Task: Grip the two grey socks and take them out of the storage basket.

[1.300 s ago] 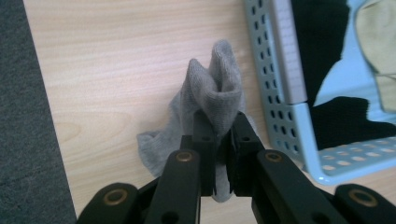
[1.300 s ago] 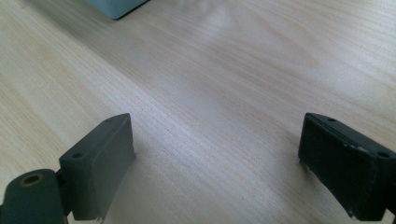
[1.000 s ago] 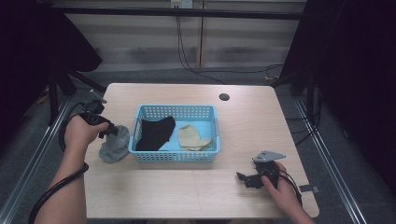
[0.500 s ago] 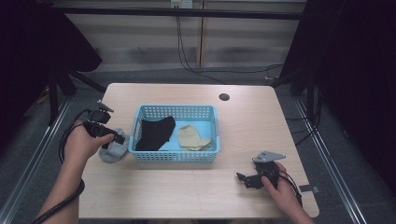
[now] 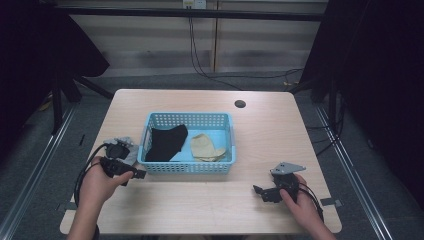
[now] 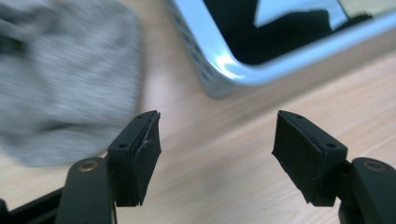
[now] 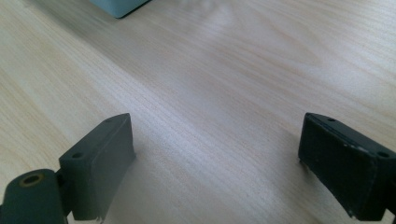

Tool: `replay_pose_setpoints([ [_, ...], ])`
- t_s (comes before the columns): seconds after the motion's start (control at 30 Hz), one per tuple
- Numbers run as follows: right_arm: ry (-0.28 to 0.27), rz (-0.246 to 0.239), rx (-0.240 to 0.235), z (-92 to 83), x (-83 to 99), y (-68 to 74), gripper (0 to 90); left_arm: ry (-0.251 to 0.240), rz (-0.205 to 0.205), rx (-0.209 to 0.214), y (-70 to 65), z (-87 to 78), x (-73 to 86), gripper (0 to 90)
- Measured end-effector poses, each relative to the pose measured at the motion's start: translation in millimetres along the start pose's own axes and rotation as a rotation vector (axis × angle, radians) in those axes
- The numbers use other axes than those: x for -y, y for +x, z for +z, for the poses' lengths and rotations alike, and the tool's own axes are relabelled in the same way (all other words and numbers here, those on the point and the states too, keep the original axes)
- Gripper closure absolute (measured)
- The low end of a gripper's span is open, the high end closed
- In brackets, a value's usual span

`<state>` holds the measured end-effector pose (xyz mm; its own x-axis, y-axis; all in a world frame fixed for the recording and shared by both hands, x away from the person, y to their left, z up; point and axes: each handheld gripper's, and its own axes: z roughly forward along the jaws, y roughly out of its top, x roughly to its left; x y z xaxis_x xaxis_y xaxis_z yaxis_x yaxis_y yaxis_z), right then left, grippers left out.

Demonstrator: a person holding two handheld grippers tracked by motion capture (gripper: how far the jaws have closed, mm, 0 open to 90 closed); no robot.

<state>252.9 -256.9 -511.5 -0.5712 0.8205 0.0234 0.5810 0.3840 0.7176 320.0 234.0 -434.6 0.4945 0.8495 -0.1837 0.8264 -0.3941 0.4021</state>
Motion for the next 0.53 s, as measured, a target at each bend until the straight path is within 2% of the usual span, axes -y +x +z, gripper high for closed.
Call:
replay_pose_setpoints([
  [0.07, 0.000, -0.001, -0.001, 0.0, 0.0, 0.1, 9.8, 0.010, 0.010, 0.008, -4.3, 8.7, 8.2, 31.4],
  [0.17, 0.002, 0.002, 0.000, -0.3, 0.1, 0.5, 9.8, 0.018, 0.004, 0.007, -10.7, 17.9, 17.1, 31.3],
  [0.2, 0.009, 0.013, 0.002, -0.8, 0.1, 1.2, 9.8, 0.022, 0.016, 0.009, -11.7, 19.9, 18.4, 31.3],
  [0.27, 0.008, 0.010, 0.001, -0.7, 0.1, 1.1, 9.8, 0.036, 0.018, 0.020, -13.3, 21.0, 19.3, 30.9],
  [0.33, 0.010, 0.014, 0.001, -0.9, 0.1, 1.3, 9.8, 0.014, 0.021, 0.016, -13.9, 20.0, 19.5, 30.7],
  [0.53, 0.010, 0.013, 0.003, -1.0, 0.2, 1.6, 9.8, 0.007, 0.012, 0.008, -12.9, 19.6, 19.1, 30.1],
])
